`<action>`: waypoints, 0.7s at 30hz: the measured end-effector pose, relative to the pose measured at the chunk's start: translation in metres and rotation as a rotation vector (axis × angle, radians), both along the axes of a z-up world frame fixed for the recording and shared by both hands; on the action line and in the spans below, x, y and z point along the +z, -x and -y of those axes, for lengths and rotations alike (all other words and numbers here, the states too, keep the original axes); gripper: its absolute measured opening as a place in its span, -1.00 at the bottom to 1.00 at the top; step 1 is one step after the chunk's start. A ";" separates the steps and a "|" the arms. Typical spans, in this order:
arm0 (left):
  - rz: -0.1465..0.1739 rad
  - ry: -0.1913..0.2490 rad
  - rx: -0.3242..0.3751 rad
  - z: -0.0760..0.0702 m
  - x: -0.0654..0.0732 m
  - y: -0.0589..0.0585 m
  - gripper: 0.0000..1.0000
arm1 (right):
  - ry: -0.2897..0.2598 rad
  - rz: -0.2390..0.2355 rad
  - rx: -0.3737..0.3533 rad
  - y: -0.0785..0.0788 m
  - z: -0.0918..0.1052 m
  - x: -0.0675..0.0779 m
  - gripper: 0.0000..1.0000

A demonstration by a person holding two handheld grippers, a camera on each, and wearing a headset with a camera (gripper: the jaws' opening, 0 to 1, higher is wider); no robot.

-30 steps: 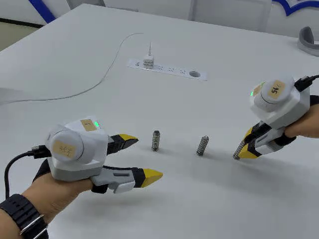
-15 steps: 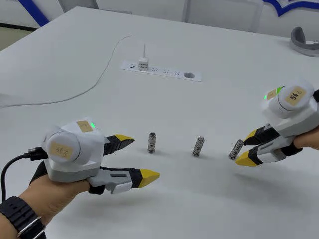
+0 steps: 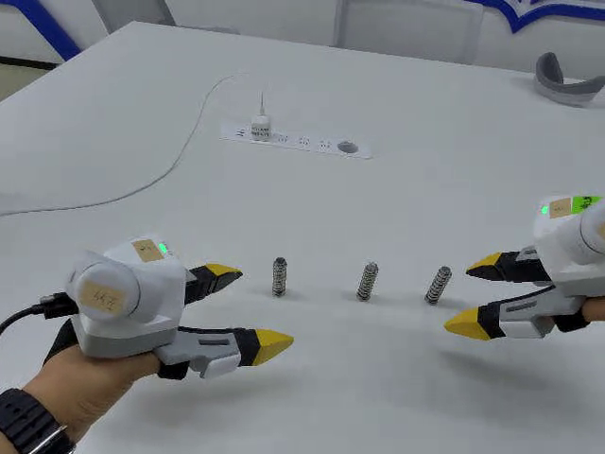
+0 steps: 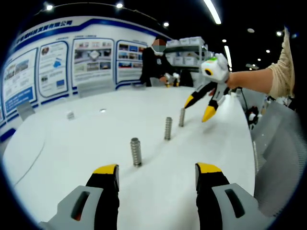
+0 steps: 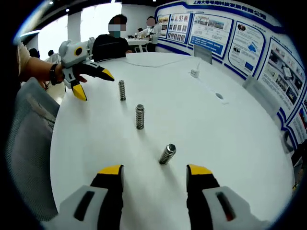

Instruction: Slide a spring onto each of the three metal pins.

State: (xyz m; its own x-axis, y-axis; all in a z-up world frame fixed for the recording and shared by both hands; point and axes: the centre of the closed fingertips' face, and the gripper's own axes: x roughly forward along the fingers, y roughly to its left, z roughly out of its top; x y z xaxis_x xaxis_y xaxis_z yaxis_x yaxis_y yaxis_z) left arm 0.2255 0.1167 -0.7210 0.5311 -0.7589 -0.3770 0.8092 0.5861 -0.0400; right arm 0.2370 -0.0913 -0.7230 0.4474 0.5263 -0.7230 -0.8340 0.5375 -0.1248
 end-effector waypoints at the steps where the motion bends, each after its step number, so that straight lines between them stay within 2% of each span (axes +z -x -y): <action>1: -0.001 -0.002 0.001 -0.001 0.000 0.000 0.31 | -0.012 0.005 -0.001 0.001 0.000 0.001 0.11; 6: -0.005 0.000 0.006 -0.002 -0.001 0.000 0.33 | -0.080 0.040 -0.004 0.004 -0.004 0.007 0.17; 11: -0.009 -0.001 0.005 -0.002 -0.002 0.001 0.35 | -0.115 0.069 -0.009 0.006 -0.006 0.010 0.22; 21: -0.012 0.008 0.017 -0.007 -0.005 0.001 0.38 | -0.171 0.093 -0.040 0.013 -0.004 0.010 0.29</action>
